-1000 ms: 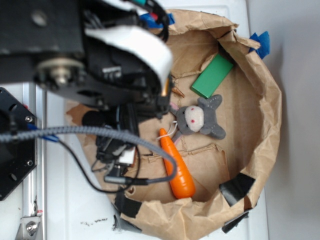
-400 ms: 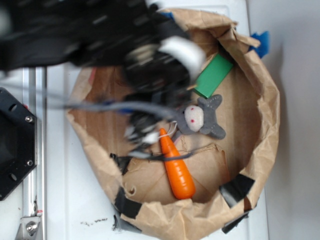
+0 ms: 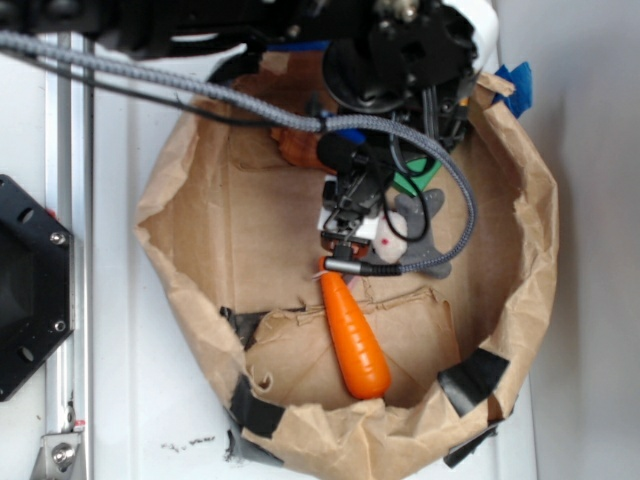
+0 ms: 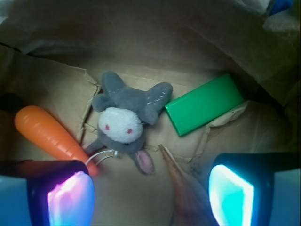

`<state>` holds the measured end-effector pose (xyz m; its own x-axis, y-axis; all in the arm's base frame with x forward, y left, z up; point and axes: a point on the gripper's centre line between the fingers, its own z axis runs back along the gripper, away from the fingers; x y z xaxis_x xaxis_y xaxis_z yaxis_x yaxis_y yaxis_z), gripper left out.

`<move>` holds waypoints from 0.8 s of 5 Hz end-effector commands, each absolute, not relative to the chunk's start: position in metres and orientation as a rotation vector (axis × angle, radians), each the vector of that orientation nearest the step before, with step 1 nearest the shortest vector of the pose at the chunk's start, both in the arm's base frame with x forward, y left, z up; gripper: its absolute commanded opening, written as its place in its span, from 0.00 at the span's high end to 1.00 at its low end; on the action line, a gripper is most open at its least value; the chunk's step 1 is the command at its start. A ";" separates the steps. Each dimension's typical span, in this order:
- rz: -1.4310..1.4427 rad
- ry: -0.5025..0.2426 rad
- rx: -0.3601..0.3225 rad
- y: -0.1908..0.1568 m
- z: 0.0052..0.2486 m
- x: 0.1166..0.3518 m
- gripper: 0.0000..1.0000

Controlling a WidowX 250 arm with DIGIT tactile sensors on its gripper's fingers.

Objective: Grab the shell.

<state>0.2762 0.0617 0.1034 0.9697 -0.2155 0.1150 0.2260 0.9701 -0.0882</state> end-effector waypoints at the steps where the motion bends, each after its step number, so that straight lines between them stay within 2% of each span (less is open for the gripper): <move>1: -0.251 -0.114 -0.064 0.065 0.099 0.259 0.00; 4: -0.307 -0.114 -0.057 0.077 0.081 0.254 0.00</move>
